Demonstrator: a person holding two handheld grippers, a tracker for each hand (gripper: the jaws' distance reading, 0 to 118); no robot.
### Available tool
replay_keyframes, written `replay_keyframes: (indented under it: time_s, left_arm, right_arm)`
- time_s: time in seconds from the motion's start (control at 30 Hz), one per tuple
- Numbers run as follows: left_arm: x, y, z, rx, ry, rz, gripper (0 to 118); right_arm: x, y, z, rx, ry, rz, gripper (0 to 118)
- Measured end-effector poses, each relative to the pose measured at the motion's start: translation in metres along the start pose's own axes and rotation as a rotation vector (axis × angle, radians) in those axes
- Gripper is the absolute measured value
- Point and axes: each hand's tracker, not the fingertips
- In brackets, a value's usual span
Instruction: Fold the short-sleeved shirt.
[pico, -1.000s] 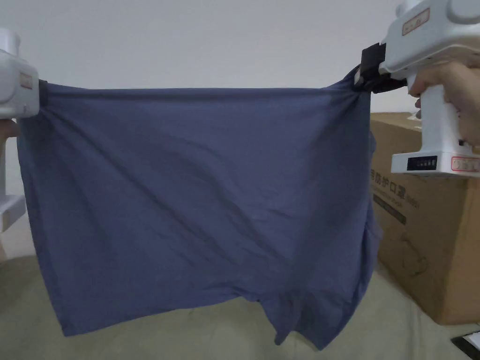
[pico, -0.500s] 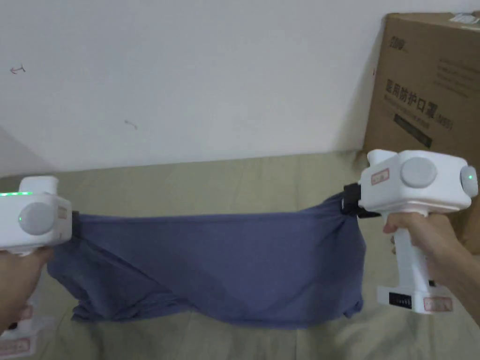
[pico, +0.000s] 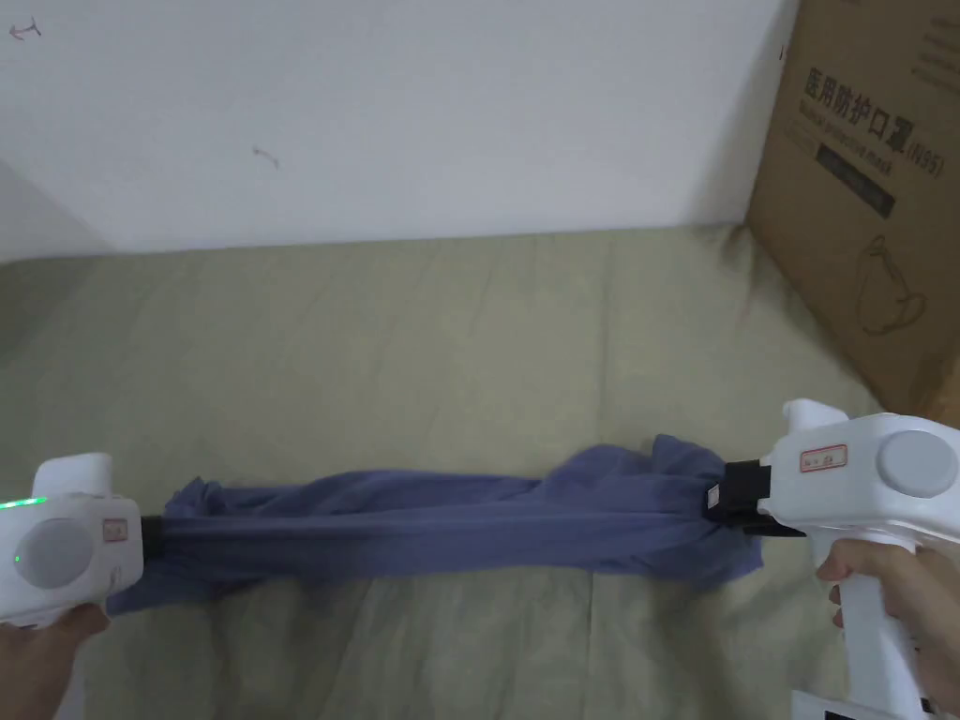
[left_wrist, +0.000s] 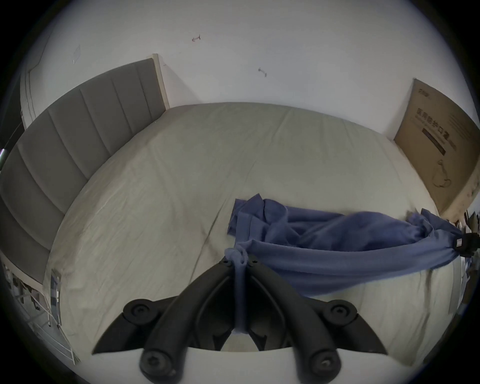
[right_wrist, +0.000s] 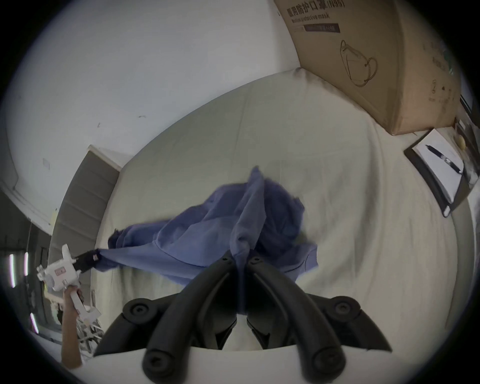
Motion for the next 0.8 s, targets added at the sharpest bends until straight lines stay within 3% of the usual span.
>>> replay_keyframes:
  time_s: [0.1, 0.3, 0.43, 0.57, 0.8]
  left_arm:
    - [-0.010, -0.028, 0.039, 0.028, -0.009, -0.042, 1]
    - [-0.028, -0.111, 0.104, 0.033, -0.011, -0.115, 1]
    - [-0.042, -0.166, 0.131, -0.006, -0.016, -0.107, 1]
    - [-0.057, -0.221, 0.155, -0.026, -0.034, -0.066, 1]
    - [-0.074, -0.280, 0.165, -0.070, -0.025, -0.052, 1]
  right_arm:
    - [-0.007, -0.033, 0.033, 0.020, -0.035, 0.064, 4]
    - [-0.005, -0.136, 0.099, 0.048, -0.042, 0.074, 4]
    - [0.007, -0.206, 0.122, 0.011, -0.039, 0.031, 4]
    - [0.014, -0.265, 0.142, -0.008, -0.078, 0.039, 4]
    - [0.033, -0.327, 0.148, -0.013, -0.083, -0.024, 4]
